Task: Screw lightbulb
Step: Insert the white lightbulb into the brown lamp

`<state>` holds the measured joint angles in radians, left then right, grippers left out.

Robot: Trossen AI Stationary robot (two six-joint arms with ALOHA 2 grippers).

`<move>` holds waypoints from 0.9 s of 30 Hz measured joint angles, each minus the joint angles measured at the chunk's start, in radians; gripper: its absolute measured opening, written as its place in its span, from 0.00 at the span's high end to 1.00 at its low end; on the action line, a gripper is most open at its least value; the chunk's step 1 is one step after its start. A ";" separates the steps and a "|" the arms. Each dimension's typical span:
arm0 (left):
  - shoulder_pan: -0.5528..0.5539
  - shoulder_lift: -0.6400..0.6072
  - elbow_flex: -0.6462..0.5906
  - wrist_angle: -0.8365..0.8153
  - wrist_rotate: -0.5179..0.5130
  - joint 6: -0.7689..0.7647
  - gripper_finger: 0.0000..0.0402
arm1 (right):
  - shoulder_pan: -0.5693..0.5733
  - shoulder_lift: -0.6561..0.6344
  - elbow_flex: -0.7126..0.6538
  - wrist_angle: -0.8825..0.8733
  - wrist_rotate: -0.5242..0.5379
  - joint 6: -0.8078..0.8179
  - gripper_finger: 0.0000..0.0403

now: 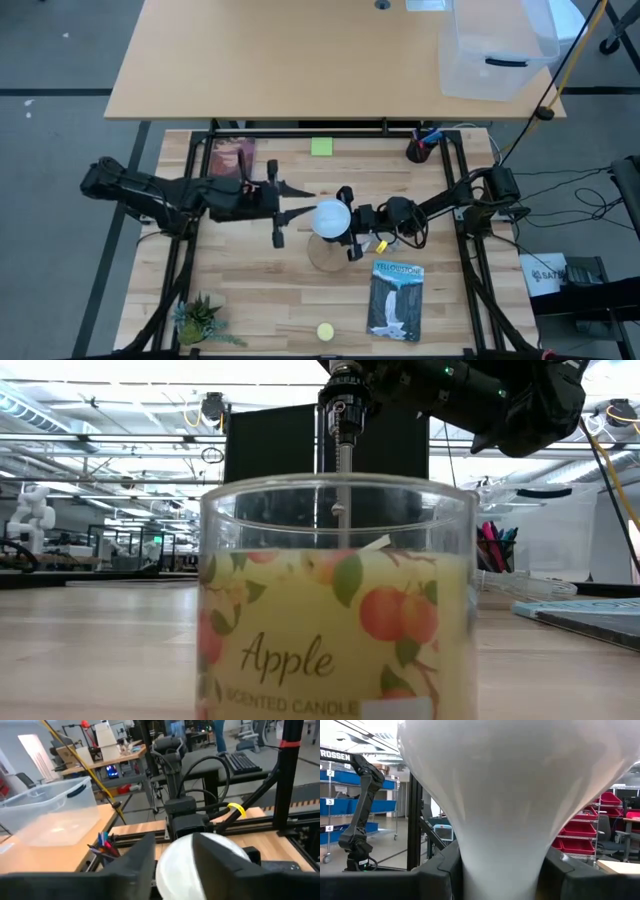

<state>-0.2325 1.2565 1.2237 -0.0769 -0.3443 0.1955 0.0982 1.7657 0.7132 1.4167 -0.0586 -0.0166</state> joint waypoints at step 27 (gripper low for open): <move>0.052 0.100 0.013 -0.003 0.128 -0.096 1.00 | 0.000 0.000 0.000 -0.009 0.001 0.005 0.62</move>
<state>-0.1806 1.3564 1.2366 -0.0803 -0.2160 0.0997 0.0982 1.7653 0.7132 1.4080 -0.0574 -0.0116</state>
